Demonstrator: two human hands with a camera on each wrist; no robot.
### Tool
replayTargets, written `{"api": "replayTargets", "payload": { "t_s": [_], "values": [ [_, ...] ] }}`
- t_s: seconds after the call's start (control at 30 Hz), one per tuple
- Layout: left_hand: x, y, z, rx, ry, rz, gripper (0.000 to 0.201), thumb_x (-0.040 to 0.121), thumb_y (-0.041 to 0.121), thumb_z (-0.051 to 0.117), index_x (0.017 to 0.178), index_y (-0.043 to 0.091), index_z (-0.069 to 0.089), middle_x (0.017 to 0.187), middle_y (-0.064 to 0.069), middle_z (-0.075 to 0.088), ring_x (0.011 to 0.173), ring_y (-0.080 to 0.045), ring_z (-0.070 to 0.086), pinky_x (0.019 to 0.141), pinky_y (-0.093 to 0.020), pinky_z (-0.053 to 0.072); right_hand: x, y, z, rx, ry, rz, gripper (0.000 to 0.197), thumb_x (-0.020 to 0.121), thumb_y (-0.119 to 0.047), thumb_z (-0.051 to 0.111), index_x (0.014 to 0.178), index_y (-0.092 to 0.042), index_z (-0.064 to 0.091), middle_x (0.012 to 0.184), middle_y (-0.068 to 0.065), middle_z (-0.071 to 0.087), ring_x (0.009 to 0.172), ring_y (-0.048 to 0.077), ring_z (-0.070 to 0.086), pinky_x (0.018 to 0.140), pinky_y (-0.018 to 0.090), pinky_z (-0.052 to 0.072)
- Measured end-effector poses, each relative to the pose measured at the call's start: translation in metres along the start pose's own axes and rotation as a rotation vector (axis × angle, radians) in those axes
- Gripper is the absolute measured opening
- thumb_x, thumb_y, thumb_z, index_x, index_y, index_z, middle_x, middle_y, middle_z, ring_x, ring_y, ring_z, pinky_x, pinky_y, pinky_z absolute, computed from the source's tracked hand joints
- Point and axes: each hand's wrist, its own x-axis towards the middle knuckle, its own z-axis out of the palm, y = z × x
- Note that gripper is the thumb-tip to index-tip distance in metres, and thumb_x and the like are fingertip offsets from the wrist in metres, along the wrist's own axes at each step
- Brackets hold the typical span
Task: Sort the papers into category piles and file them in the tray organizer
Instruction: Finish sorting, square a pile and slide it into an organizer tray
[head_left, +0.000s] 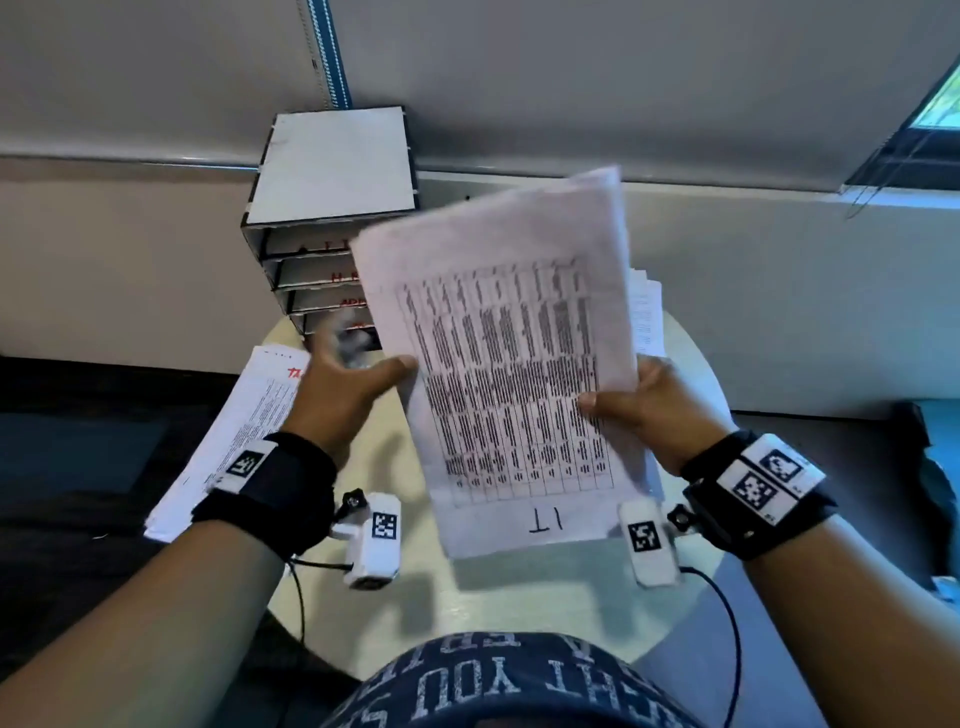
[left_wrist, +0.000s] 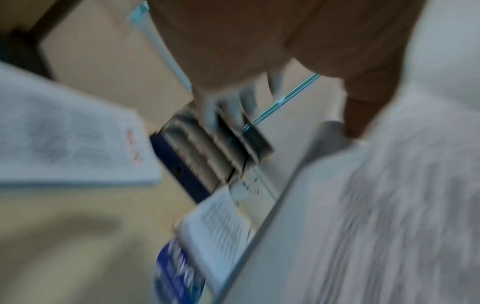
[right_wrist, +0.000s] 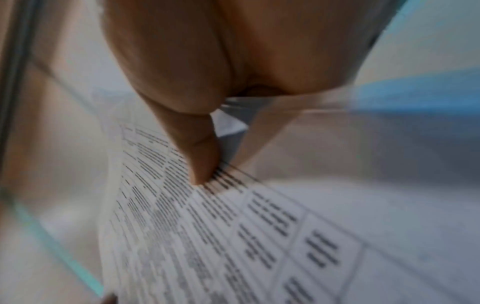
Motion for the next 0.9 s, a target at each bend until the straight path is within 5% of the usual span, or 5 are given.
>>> {"api": "replayTargets", "payload": {
  "t_s": [0.1, 0.2, 0.47, 0.67, 0.9],
  "values": [
    [-0.020, -0.002, 0.017, -0.078, -0.300, -0.107, 0.037, 0.066, 0.019, 0.083, 0.099, 0.013, 0.069, 0.082, -0.008, 0.072, 0.071, -0.022, 0.065, 0.066, -0.038, 0.054, -0.006, -0.016, 0.006, 0.292, 0.025, -0.078, 0.029, 0.076, 0.008, 0.072, 0.104, 0.005, 0.066, 0.103, 0.027, 0.070, 0.085, 0.034, 0.067, 0.084, 0.048, 0.055],
    [-0.032, 0.002, 0.036, -0.072, -0.163, 0.020, 0.013, 0.074, 0.016, 0.081, 0.083, 0.014, 0.073, 0.078, -0.008, 0.073, 0.072, -0.026, 0.069, 0.069, -0.042, 0.057, -0.011, -0.013, 0.024, 0.395, 0.154, -0.196, 0.030, 0.073, 0.002, 0.077, 0.102, 0.001, 0.071, 0.101, 0.024, 0.072, 0.091, 0.039, 0.069, 0.084, 0.049, 0.056],
    [-0.046, -0.017, 0.046, 0.001, 0.002, 0.108, 0.036, 0.082, 0.005, 0.076, 0.116, 0.003, 0.064, 0.096, 0.007, 0.077, 0.093, -0.012, 0.073, 0.078, -0.024, 0.059, -0.026, 0.017, 0.049, 0.356, 0.270, -0.320, 0.038, 0.074, 0.014, 0.073, 0.078, -0.023, 0.079, 0.085, -0.003, 0.077, 0.080, 0.017, 0.072, 0.077, 0.035, 0.059],
    [-0.054, -0.053, 0.035, -0.011, 0.015, -0.029, 0.036, 0.076, -0.014, 0.063, 0.109, 0.002, 0.063, 0.088, 0.003, 0.076, 0.084, -0.008, 0.072, 0.069, -0.019, 0.057, -0.032, 0.064, 0.048, 0.186, 0.115, -0.051, 0.032, 0.072, 0.006, 0.079, 0.089, -0.021, 0.073, 0.087, -0.001, 0.077, 0.083, 0.018, 0.073, 0.083, 0.044, 0.059],
    [-0.050, -0.068, 0.036, -0.033, 0.000, -0.126, 0.041, 0.063, 0.006, 0.049, 0.097, -0.004, 0.068, 0.096, -0.020, 0.074, 0.093, -0.033, 0.070, 0.078, -0.043, 0.059, -0.022, 0.084, 0.052, 0.247, 0.195, 0.024, 0.029, 0.073, 0.019, 0.070, 0.080, -0.009, 0.072, 0.085, 0.009, 0.074, 0.081, 0.026, 0.070, 0.083, 0.050, 0.058]
  ]
}}
